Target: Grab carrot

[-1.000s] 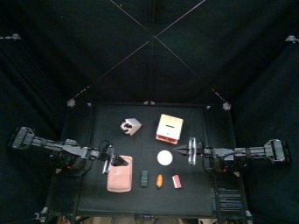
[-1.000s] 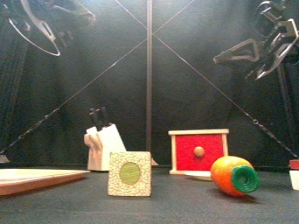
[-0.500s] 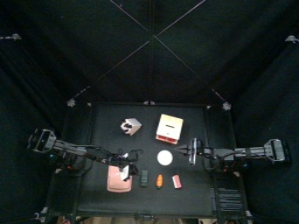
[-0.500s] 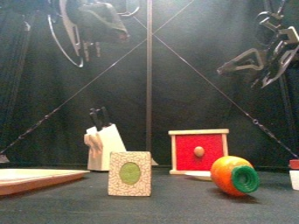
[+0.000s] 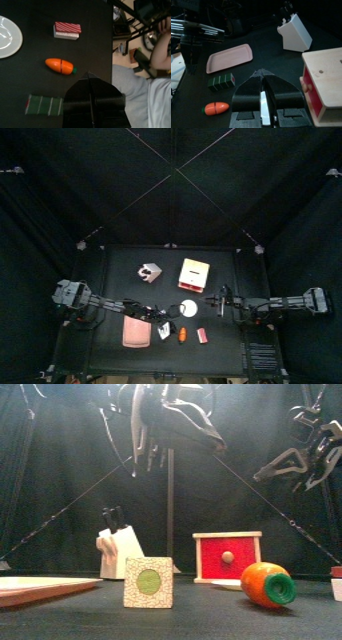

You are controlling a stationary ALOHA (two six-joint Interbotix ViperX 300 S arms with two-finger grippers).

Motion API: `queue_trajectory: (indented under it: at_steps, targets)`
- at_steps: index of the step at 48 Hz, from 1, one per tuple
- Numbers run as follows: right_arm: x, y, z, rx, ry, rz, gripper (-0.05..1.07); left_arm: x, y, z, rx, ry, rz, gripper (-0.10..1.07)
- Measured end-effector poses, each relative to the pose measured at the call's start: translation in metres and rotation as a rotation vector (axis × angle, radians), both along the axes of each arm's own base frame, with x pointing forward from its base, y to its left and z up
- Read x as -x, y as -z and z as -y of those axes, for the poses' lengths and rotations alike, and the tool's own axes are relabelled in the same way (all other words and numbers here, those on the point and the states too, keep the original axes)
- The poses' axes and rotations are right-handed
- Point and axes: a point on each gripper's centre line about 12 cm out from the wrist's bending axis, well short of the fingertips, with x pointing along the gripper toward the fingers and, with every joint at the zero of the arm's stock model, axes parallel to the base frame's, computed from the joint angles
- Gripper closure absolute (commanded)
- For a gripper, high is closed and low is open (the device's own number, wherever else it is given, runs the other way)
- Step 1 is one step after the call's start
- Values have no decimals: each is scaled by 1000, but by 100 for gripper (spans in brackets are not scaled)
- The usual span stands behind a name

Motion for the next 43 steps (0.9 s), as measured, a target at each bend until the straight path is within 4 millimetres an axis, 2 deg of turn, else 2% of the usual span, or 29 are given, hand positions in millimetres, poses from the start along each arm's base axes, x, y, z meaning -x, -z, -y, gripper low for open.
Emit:
queue_trajectory:
  at_steps: [11, 19, 26, 32, 35, 43]
  targets:
    - [6, 1, -1, -22, 0, -23, 99, -8, -6, 1, 94, -31, -50, 95]
    - [11, -1, -1, -25, 1, -12, 99, -10, -4, 2, 114, 14, -188, 95]
    - [15, 0, 0, -35, 6, -7, 99, -15, -3, -3, 28, 4, -331, 95]
    - [17, 2, 0, -50, 11, -20, 99, -22, -2, -16, -84, -111, -460, 94]
    - [17, 2, 0, -52, 10, -25, 99, -25, 4, -17, -149, -178, -511, 93]
    - [18, 4, -1, -57, 8, -41, 99, -33, 11, -13, -207, -288, -559, 81]
